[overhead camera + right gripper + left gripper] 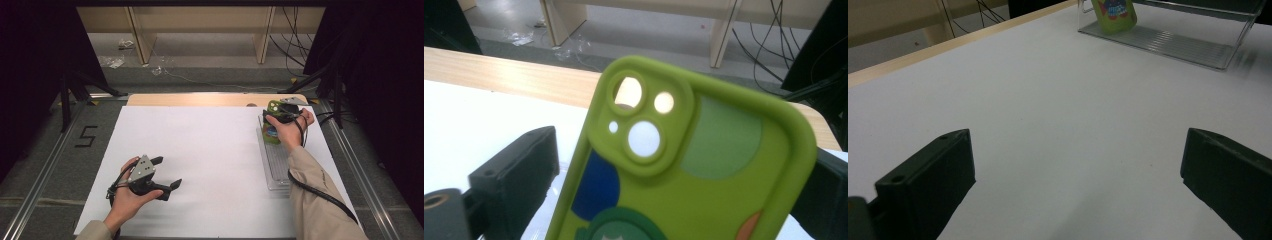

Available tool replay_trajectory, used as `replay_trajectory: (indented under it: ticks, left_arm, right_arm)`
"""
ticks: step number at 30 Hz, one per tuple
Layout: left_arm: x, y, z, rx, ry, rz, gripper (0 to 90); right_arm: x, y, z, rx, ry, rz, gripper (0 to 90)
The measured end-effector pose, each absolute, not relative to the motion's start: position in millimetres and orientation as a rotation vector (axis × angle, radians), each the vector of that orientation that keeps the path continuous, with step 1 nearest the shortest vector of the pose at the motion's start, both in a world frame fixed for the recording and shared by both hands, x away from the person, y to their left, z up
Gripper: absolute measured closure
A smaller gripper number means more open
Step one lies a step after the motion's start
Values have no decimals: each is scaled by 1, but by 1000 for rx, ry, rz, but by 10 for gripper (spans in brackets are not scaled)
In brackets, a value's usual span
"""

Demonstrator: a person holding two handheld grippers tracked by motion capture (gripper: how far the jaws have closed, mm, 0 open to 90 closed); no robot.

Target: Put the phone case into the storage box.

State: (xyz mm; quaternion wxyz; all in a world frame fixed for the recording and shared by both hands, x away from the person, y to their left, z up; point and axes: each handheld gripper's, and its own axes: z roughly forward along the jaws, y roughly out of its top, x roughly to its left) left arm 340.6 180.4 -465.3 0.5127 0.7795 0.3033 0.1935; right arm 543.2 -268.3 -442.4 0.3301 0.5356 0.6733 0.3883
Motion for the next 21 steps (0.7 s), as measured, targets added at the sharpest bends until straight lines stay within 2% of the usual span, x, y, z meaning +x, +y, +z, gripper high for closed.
replay_trajectory:
  ticks: [6, 21]
  left_arm:
    - [340, 180, -466, 1872, 729, 466, 3]
    - [340, 180, -465, 1880, 728, 468, 4]
  right_arm:
    - [545, -269, -438, 1393, 1749, 1029, 19]
    - [541, -268, -429, 1346, 1762, 1061, 29]
